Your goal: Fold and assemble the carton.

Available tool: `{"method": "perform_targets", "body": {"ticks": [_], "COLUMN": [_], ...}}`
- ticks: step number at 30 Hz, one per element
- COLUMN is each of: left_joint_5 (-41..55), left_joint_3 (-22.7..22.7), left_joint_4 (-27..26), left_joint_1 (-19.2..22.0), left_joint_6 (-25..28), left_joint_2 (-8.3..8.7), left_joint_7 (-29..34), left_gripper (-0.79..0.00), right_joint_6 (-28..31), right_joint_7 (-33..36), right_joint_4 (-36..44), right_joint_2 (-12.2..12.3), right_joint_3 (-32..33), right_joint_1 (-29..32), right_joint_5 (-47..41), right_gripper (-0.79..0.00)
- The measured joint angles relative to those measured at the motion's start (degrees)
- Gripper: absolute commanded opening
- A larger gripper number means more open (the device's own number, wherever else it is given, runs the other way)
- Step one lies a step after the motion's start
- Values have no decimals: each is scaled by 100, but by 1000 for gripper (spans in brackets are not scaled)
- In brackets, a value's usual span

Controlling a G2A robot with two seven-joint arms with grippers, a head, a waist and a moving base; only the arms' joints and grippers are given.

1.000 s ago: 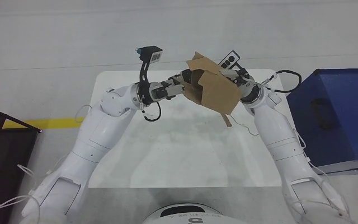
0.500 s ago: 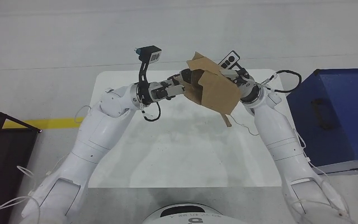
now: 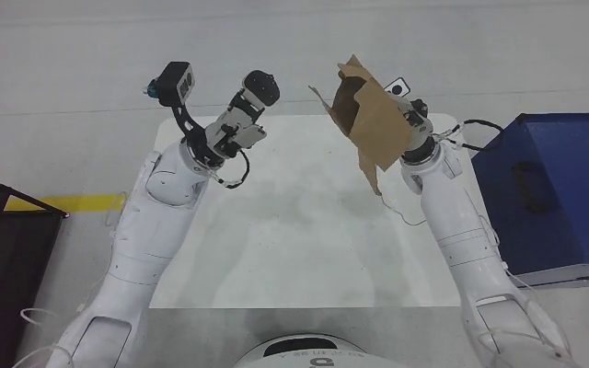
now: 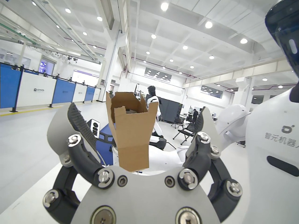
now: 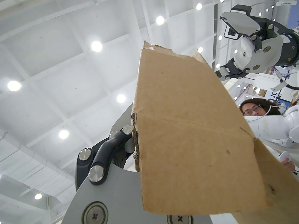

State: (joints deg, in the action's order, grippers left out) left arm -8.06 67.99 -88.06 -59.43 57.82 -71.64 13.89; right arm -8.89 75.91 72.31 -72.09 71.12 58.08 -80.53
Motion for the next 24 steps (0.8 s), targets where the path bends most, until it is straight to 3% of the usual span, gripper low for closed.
{"method": "perform_targets", "body": {"ticks": [5,10,11,12,13,14,16,17,24], "left_joint_5": [-769,-1094,-1155,-1233,-1285,-1344,-1530,-1679,-2369], "left_joint_3": [-330,-511,-545,-587,-616,-642,-680,-683,-621], "left_joint_4": [541,881,912,938,947,947,922,892,676], "left_joint_1": [325,530,566,610,637,658,674,663,504], "left_joint_6": [-363,-335,-359,-397,-418,-429,-444,-472,-791], "left_joint_2": [-188,-304,-320,-341,-354,-366,-387,-395,-427], "left_joint_7": [-836,-1346,-1376,-1404,-1423,-1437,-1475,-1515,-1847], "left_gripper": [0,0,0,0,0,0,0,0,0], "right_joint_6": [11,-24,-22,-29,-33,-35,-36,-36,-36], "right_joint_7": [-31,-72,-65,-52,-47,-46,-46,-46,-47], "right_joint_4": [-30,-15,-20,-31,-35,-36,-36,-36,-35], "right_joint_2": [-41,-82,-90,-95,-96,-96,-95,-95,-95], "right_joint_3": [-77,-236,-255,-270,-273,-273,-271,-271,-271], "right_joint_1": [-7,-24,-31,-38,-41,-42,-41,-41,-41], "right_joint_5": [-10,144,151,164,168,168,168,168,167], "right_gripper": [-785,-785,-727,-588,-557,-570,-668,-770,-785]}}
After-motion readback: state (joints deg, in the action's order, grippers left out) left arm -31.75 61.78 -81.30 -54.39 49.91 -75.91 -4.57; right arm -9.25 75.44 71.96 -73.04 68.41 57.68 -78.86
